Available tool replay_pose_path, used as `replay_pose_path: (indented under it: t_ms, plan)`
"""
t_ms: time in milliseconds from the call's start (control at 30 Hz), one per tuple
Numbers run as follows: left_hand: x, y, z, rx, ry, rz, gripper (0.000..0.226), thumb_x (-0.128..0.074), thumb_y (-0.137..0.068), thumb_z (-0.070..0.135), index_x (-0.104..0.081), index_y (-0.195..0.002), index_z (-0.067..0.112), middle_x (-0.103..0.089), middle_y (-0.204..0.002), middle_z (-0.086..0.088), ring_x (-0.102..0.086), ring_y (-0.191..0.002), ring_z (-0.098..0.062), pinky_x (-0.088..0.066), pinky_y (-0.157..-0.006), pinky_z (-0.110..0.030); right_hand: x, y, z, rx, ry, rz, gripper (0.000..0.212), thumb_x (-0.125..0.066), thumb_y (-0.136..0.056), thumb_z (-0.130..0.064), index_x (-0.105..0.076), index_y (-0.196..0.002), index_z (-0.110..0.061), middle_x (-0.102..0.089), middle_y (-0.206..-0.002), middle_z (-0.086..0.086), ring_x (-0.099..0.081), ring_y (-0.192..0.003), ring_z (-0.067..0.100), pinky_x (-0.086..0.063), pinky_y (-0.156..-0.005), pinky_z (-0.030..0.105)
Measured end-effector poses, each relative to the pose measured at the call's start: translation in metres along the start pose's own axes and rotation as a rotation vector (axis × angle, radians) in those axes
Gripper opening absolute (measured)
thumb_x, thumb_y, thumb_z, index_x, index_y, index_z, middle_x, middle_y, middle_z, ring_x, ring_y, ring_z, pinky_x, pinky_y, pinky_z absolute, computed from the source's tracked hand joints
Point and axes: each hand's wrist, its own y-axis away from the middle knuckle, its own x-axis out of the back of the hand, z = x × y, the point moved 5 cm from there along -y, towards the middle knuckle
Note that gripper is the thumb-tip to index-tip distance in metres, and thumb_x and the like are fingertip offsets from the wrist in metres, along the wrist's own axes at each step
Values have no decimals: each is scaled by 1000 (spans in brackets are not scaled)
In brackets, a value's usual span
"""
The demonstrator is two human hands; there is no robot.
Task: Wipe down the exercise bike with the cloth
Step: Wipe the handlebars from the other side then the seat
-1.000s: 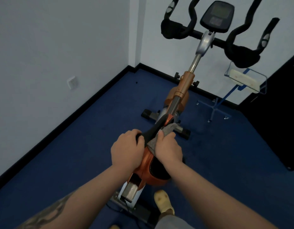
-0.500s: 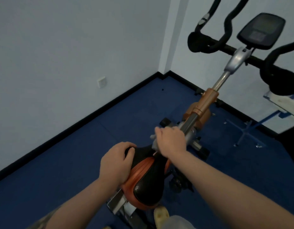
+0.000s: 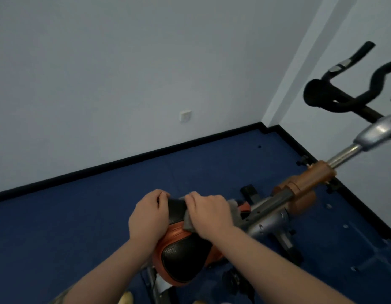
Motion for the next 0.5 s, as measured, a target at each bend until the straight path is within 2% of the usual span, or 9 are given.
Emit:
replay_pose_path:
  t_ms: [67,133,200,267,300,400,467,500]
  plan:
    - [-1,5,-2,38,26,10,27,-35,-99,35,-61,-92,36,-60,-90,19,-52,-80,4,-41,-62,-27,-2,5,2,112,-23,32,34,-46,-94,-22,-53,-127,-18,-60,-122,4,-66,-75,32,-42,-58,38]
    - [-2,9,-3,74,52,19,28,-33,-99,35,-61,-92,37,-59,-89,21,-52,-82,4,-40,-64,-27,-7,17,33,178,10,-38,43,-30,-97,-26,-40,-139,-27,-55,-124,-1,-63,-92,31,-45,-67,40]
    - [-2,12,-4,108,94,49,29,-34,-99,34,-62,-91,38,-59,-89,22,-52,-82,5,-38,-61,-21,-10,27,71,59,-48,-83,35,-30,-99,-29,-48,-128,-34,-58,-119,-7,-60,-101,23,-49,-76,38]
    - [-2,12,-6,159,154,81,29,-37,-99,33,-65,-94,37,-61,-92,19,-52,-81,5,-36,-59,-18,-10,27,87,-161,-178,-90,33,-29,-101,-32,-60,-111,-31,-65,-111,-6,-61,-98,20,-46,-73,34]
    - [-2,12,-7,176,167,94,29,-38,-99,33,-67,-95,37,-62,-94,17,-53,-82,3,-37,-59,-19,-9,20,79,-218,-141,-104,35,-28,-101,-30,-62,-107,-26,-67,-109,-2,-62,-97,23,-43,-69,32]
    - [-3,13,-8,201,166,105,30,-37,-99,33,-67,-100,34,-63,-102,13,-54,-85,-2,-37,-61,-21,-8,-5,21,-172,8,-113,29,-30,-98,-20,-56,-111,-17,-65,-109,5,-64,-97,31,-34,-66,36]
    - [-4,18,-5,192,196,98,30,-34,-102,31,-64,-109,30,-64,-112,9,-52,-88,0,-37,-67,-15,-5,-9,-9,-103,-63,-24,31,-25,-102,-25,-51,-118,-18,-63,-111,4,-63,-92,30,-32,-64,37]
    - [-4,23,-5,185,220,93,31,-33,-103,32,-59,-118,27,-61,-122,7,-52,-95,-1,-38,-75,-13,-1,-8,-13,-58,-104,28,33,-24,-103,-28,-48,-123,-19,-62,-113,3,-62,-91,29,-33,-65,38]
